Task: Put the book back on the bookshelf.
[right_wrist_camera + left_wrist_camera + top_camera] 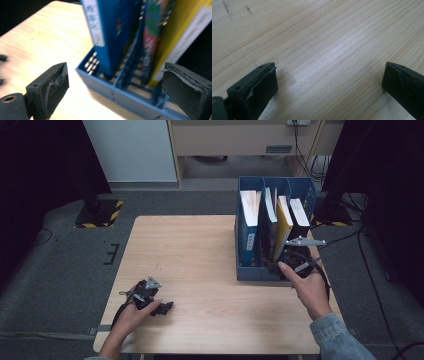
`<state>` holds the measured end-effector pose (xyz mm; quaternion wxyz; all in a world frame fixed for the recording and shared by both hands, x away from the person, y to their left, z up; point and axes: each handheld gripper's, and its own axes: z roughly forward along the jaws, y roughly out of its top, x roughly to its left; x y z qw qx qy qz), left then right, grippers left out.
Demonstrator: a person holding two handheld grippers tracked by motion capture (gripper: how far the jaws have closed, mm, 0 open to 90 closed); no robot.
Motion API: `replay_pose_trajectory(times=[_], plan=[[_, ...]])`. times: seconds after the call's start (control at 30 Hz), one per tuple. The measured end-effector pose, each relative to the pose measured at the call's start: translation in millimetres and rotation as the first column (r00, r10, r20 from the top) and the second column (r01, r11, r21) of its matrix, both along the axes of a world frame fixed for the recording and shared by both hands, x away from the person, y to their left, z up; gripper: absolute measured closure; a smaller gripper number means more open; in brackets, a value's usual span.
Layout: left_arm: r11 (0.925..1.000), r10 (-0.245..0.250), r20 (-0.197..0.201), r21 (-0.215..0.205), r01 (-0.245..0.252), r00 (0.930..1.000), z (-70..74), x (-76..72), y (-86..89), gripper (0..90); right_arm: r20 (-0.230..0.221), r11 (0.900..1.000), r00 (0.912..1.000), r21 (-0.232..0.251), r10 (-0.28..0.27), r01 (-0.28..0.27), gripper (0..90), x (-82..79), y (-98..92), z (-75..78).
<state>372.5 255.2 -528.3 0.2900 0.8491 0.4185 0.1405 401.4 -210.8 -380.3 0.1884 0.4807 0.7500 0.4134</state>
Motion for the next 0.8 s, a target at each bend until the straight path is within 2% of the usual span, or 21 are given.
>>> replay_pose_trajectory(times=[0.03, 0.13, 0.3, 0.7, 0.8], plan=[[1.0000, 0.000, 0.001, 0.000, 0.000, 1.0000, -0.1, -0.1, 0.1, 0.0, -0.005, 1.000, 1.0000, 0.019, 0.006, -0.005, 7.8, -2.6, 1.2, -2.7], [1.0000, 0.003, 0.003, -0.004, -0.003, 1.0000, -0.4, -0.6, 0.2, 0.0, -0.003, 1.000, 0.9998, 0.012, 0.022, -0.022, 7.6, -10.5, 6.2, -10.5], [1.0000, 0.007, 0.005, -0.006, -0.007, 1.0000, -0.6, -0.8, -0.1, 0.0, -0.015, 0.998, 0.9986, 0.047, 0.051, -0.050, 7.6, -23.6, 13.0, -26.1], [0.9999, 0.010, 0.013, -0.011, -0.010, 0.9999, -1.2, -1.6, 0.1, 0.0, -0.043, 0.995, 0.9956, 0.050, 0.083, -0.081, 7.6, -43.5, 18.7, -59.8], [0.9999, 0.010, 0.015, -0.012, -0.010, 0.9998, -1.3, -1.7, 0.2, 0.0, -0.047, 0.995, 0.9943, 0.035, 0.096, -0.094, 7.5, -45.3, 23.5, -68.6]])
